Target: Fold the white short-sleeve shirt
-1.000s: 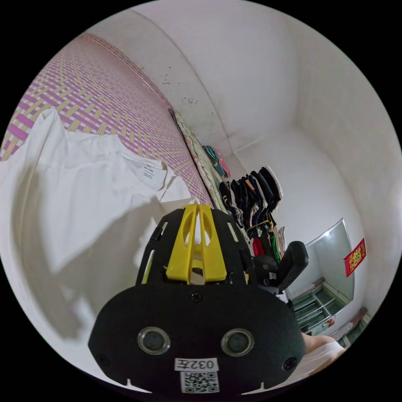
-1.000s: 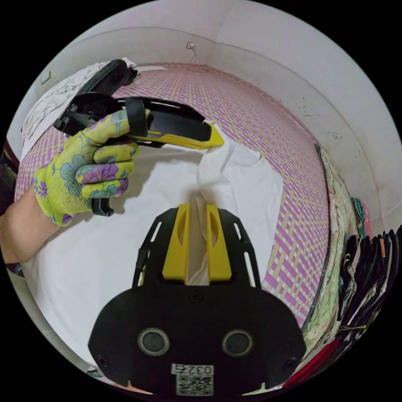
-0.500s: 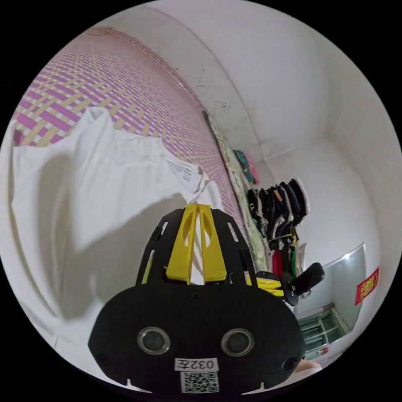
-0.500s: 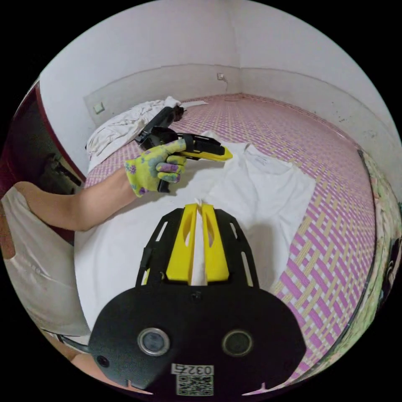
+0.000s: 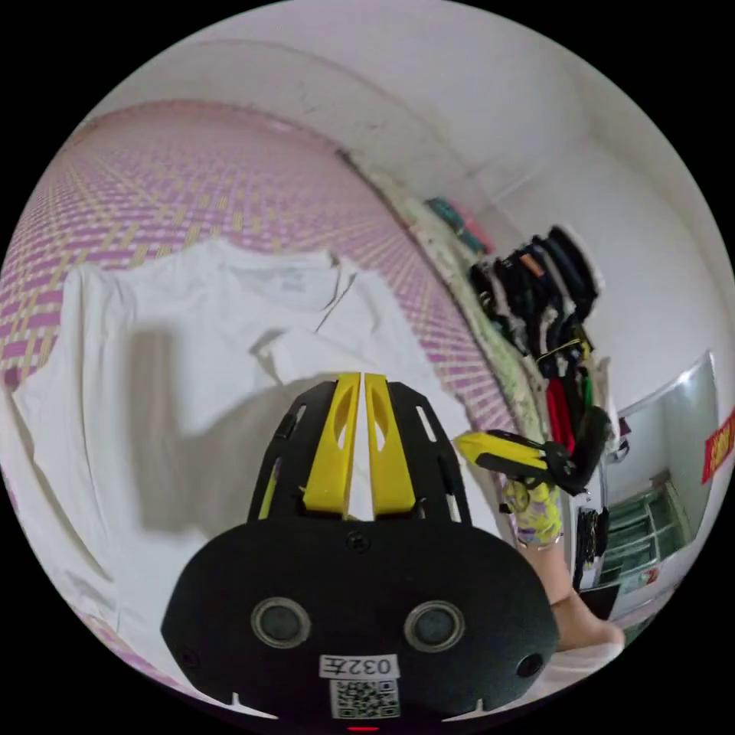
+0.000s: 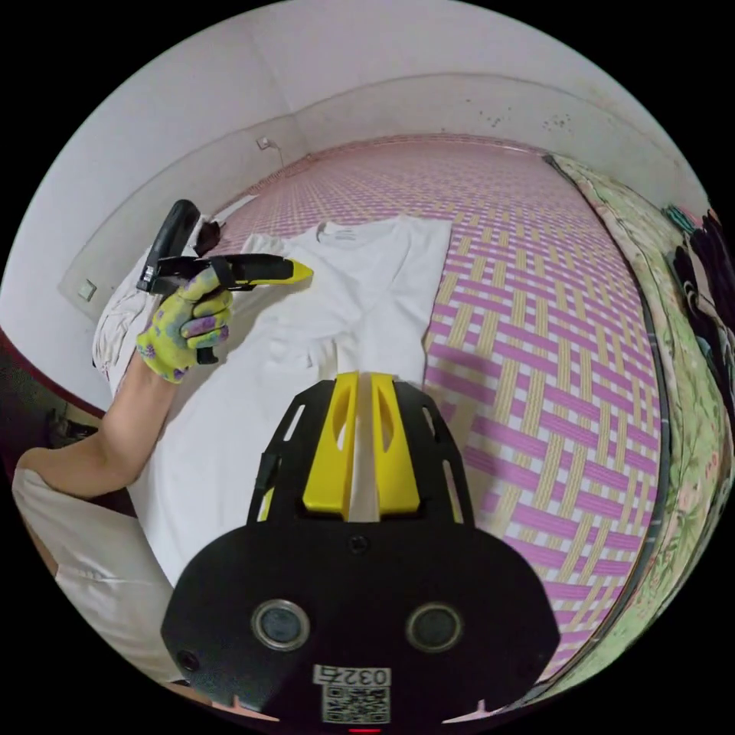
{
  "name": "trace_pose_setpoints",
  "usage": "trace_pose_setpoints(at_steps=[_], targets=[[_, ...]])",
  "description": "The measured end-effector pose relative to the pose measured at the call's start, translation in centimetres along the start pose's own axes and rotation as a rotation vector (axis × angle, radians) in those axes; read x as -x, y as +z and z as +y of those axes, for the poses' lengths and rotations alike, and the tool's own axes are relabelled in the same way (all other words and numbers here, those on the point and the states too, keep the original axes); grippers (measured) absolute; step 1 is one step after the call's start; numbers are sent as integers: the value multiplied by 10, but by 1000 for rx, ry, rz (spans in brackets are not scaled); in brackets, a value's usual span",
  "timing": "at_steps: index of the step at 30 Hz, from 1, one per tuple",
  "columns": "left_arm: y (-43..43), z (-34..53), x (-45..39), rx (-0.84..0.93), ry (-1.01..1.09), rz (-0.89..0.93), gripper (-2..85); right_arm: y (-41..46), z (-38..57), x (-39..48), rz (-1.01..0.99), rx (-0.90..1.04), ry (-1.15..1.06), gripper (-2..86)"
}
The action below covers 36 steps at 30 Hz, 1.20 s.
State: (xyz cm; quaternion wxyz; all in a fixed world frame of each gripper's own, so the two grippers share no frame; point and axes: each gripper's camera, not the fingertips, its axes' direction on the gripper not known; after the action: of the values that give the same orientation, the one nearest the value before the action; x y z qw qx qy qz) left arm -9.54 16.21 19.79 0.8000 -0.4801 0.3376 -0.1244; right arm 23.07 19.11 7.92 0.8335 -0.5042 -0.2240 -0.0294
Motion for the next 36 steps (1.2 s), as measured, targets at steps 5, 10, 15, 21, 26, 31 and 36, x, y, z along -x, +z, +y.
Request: trace_pose_setpoints(at_steps=[5,10,15,21,26,31,36], targets=[[10,-4,-10,-29,24,-85,-8,-40,28,3,-29,-68,22,38],[21,-5,-20,-45,40,-83,-9,-23,59,24,80,4,-30,40],[36,-10,-13,-22,13,66,-9,-24,64,29,65,29,-4,49],[-8,13,-12,22,20,20,-9,-60,101,36,3,-73,25,59],[-50,74,0,109,93,-279,5,-50,138,50,-3,-10,30,57],[-54,104,25,67,58,-309,-5,-41,146,78,59,-1,38,60],[-47,113,35,23,73,-268,-7,-33,141,108,24,57,11,66]])
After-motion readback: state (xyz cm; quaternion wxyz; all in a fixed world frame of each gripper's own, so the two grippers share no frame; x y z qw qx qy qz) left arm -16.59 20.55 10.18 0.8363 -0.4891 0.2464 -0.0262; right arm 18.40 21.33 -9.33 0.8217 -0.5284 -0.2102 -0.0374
